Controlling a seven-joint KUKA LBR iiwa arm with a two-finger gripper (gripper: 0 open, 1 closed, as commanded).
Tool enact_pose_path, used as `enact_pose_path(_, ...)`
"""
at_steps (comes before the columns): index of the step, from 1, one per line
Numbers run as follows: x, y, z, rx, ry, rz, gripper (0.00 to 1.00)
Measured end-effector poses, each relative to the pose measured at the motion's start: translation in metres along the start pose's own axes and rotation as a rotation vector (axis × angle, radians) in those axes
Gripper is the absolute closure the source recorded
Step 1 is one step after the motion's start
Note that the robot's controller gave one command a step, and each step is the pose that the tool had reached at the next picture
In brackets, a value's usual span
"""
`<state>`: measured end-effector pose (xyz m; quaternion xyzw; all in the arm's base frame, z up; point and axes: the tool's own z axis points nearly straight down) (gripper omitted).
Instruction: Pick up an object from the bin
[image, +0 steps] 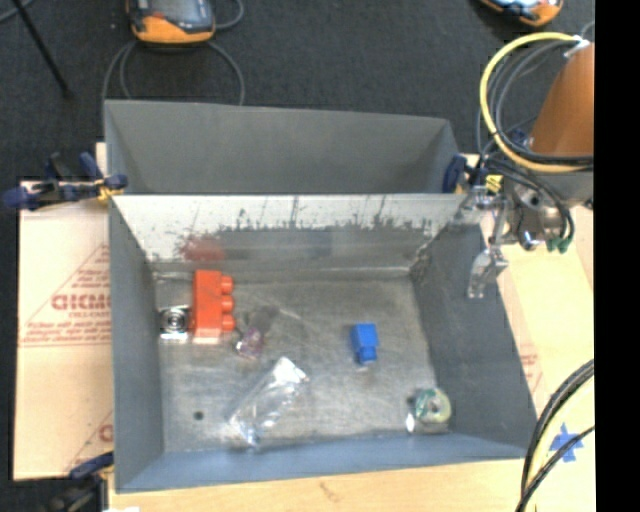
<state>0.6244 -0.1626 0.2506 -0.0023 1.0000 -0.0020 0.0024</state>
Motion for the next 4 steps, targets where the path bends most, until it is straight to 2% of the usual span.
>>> enact_pose_path(1,-0.013,0.058,0.099,-0.007,0.008,0.105,0.00)
enact_pose_path(2,0.044,0.112,0.175,0.001,-0.008,-0.142,0.00)
enact_pose_path(3,0.040,0.113,0.172,0.000,-0.019,-0.145,1.00)
enact_pose_path(4,0.022,0.077,-0.027,0.001,-0.010,-0.197,1.00)
